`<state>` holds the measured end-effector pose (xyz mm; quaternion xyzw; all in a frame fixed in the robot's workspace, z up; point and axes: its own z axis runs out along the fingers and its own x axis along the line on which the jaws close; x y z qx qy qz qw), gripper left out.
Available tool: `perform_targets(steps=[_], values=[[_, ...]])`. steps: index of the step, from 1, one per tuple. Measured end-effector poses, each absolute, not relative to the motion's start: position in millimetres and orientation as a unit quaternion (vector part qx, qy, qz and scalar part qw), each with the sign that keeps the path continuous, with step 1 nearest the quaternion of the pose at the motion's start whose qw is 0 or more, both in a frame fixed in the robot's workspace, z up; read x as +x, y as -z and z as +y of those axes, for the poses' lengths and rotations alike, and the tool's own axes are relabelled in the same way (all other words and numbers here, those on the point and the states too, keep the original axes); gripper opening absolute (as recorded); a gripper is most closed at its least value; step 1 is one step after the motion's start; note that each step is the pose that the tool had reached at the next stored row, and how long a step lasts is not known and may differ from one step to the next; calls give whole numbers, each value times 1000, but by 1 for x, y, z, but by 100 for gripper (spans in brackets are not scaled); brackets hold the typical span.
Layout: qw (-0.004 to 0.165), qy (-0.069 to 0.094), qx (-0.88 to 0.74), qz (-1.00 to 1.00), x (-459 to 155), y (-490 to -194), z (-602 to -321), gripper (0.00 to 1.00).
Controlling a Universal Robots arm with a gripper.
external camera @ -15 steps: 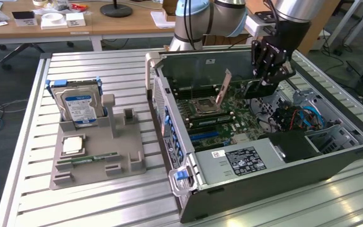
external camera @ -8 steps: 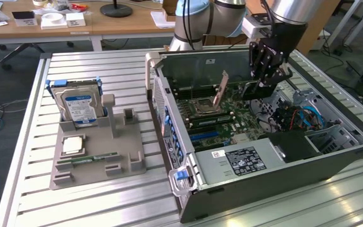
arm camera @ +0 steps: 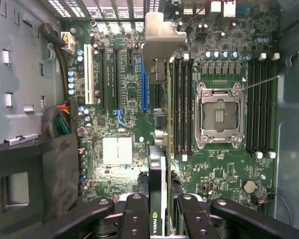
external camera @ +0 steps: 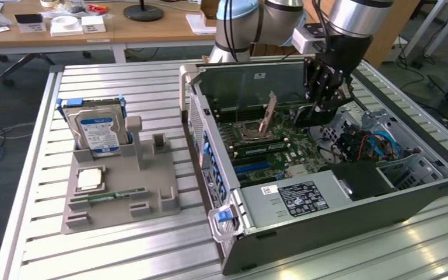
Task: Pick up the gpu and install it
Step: 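Insert the gpu into the slot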
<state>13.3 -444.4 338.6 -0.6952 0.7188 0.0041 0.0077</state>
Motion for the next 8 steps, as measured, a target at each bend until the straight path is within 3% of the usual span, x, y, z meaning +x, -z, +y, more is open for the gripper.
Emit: perform_targets(steps=[8], values=[[8, -4, -695, 719, 13, -336, -444, 27]])
